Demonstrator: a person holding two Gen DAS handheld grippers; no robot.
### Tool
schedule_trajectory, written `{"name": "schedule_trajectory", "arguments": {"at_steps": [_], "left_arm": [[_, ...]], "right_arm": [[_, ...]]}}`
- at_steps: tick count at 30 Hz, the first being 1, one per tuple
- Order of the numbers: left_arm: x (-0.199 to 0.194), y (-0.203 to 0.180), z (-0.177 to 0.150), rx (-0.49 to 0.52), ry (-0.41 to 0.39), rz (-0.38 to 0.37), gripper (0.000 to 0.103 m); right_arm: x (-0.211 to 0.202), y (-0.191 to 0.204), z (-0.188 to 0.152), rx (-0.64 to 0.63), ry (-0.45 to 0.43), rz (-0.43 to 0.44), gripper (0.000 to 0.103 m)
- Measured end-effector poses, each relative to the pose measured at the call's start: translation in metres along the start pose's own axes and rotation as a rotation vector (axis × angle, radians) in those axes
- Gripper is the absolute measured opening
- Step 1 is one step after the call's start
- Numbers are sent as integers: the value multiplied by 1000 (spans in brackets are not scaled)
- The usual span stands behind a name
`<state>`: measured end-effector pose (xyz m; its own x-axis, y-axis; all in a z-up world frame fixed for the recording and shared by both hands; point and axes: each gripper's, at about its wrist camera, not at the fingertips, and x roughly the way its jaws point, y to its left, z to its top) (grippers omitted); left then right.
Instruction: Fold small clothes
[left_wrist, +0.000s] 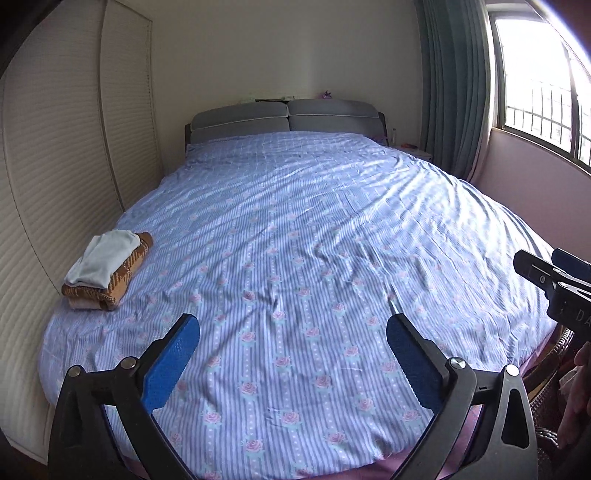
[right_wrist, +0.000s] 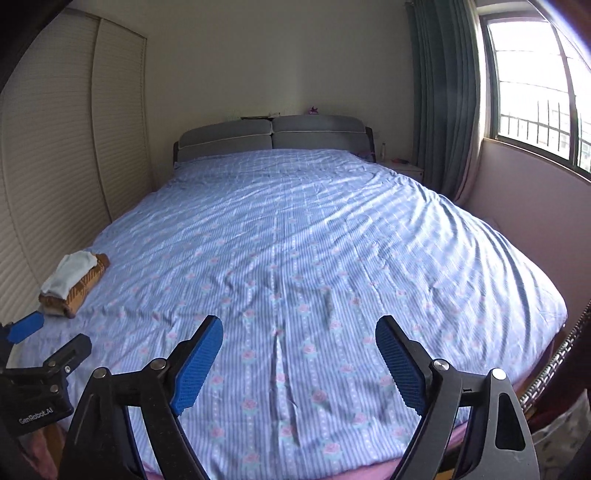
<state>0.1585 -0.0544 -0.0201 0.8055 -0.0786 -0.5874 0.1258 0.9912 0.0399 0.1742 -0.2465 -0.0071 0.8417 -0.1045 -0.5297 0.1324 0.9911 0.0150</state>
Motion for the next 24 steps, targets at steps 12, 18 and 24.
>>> {"name": "schedule_trajectory", "arguments": {"at_steps": [12,18,24], "left_arm": [[-44,13,-39,-69,-2,71,103],[-46,24,-49,-112,11,73,103],[-53,24,-46,-115,-6,71,103]], "right_arm": [[-53,-4,-22,-42,-40,49,91],[-60,4,-27,-54,-49,66,91],[-65,10,-29,-61,-47,80,91]]}}
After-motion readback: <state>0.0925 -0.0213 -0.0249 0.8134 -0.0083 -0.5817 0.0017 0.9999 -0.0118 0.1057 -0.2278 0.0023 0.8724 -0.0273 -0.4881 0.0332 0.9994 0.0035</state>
